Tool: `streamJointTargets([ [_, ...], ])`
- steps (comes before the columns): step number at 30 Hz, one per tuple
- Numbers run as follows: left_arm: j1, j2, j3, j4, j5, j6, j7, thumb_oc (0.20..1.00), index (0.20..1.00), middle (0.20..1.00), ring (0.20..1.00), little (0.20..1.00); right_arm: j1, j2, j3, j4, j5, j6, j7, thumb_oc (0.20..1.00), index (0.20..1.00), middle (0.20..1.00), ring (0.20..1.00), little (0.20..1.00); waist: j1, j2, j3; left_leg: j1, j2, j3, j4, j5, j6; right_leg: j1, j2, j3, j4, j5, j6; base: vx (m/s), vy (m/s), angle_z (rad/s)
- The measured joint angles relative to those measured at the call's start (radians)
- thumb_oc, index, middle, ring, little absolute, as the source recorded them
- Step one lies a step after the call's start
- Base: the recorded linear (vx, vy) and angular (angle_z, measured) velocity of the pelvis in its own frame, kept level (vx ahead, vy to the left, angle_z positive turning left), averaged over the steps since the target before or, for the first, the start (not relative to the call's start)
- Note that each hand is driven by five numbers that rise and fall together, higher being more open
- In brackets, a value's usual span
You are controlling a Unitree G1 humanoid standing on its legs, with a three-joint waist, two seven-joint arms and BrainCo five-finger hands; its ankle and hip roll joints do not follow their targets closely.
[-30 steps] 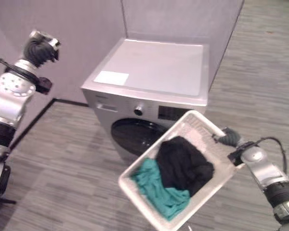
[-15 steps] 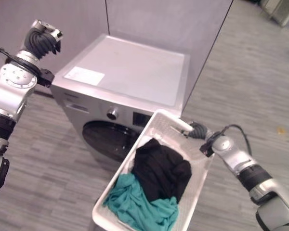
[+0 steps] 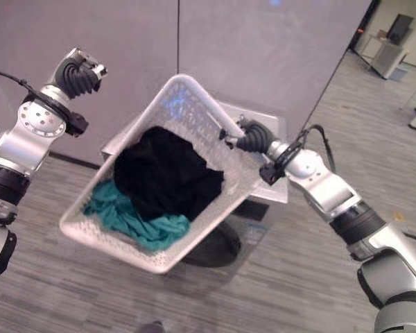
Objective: Grab the laundry basket,head to the washer,open it,put in the laundry and shut it.
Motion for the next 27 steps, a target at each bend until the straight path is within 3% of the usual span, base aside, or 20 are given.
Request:
streamJointTargets([
  [2,-0.001,-0.034,-0.005,0.005,0.009,0.002,-0.010,0.200,0.200,0.200,0.200,0.200,-0.067,0.000,0.010,0.071,0.021,-0.004,0.001,0.200,0.200,0.200,0.200,0.200,0.005,-0.002,-0.002,-0.006,-0.002,-0.001,-0.002,0.001,0.000,0.000,0.000,-0.004,-0.011,0.002,0.000,-0.02,0.000,0.09],
  [5,0.001,-0.125,-0.017,0.032,0.004,0.002,-0.011,0.200,0.200,0.200,0.200,0.200,-0.281,0.025,0.149,0.432,0.029,-0.015,0.007,0.200,0.200,0.200,0.200,0.200,0.008,-0.003,-0.003,-0.021,0.000,-0.024,-0.003,0.001,-0.001,-0.001,0.008,-0.009,-0.016,0.000,-0.003,-0.01,-0.008,0.20],
  [7,0.001,-0.129,-0.018,0.036,0.003,0.003,-0.013,0.200,0.200,0.200,0.200,0.200,-0.351,0.051,0.166,0.593,0.013,0.001,0.008,0.200,0.200,0.200,0.200,0.200,0.010,-0.003,-0.003,-0.021,0.003,-0.025,-0.007,0.001,-0.001,-0.002,0.011,-0.009,-0.016,-0.003,-0.006,0.01,-0.005,0.05],
  [11,-0.002,-0.129,0.000,0.049,-0.030,0.012,0.006,0.200,0.200,0.200,0.200,0.200,-0.423,0.112,0.160,0.916,0.003,0.007,0.016,0.200,0.200,0.200,0.200,0.200,0.018,-0.003,-0.003,-0.017,-0.002,-0.029,-0.015,0.001,-0.002,0.002,0.008,-0.012,-0.016,-0.009,-0.007,0.04,-0.004,0.03],
  [13,0.000,-0.144,-0.016,0.061,-0.036,0.019,0.006,0.200,0.200,0.200,0.200,0.200,-0.431,0.127,0.103,1.043,-0.004,0.061,0.016,0.200,0.200,0.200,0.200,0.200,0.035,-0.003,-0.003,-0.021,-0.004,-0.034,-0.019,0.002,-0.003,0.000,0.005,-0.013,-0.016,-0.015,0.001,0.03,-0.011,0.09],
  [17,0.000,-0.180,-0.056,0.075,-0.037,0.029,0.007,0.200,0.200,0.200,0.200,0.200,-0.433,0.125,0.005,1.161,0.008,0.112,-0.037,0.200,0.200,0.200,0.200,0.200,0.043,-0.001,-0.004,-0.059,-0.005,-0.079,-0.006,0.005,-0.006,-0.004,0.013,-0.063,-0.016,-0.021,0.002,0.02,-0.024,0.33],
  [23,-0.003,-0.247,-0.123,0.084,-0.074,0.031,0.011,0.200,0.200,0.200,0.200,0.200,-0.434,0.120,-0.092,1.259,0.052,0.137,-0.132,0.200,0.200,0.200,0.200,0.200,0.074,0.003,-0.001,-0.151,-0.013,-0.167,0.025,0.017,-0.025,-0.031,0.029,-0.151,-0.016,-0.034,-0.008,0.03,-0.018,0.43],
  [27,-0.015,-0.259,-0.132,0.120,-0.080,0.031,0.019,0.200,0.200,0.200,0.200,0.200,-0.419,0.152,-0.108,1.262,0.067,0.144,-0.152,0.200,0.200,0.200,0.200,0.200,0.084,0.008,0.002,-0.158,-0.023,-0.175,0.026,0.019,-0.025,-0.033,0.023,-0.154,-0.016,-0.034,-0.008,0.00,0.016,0.16],
])
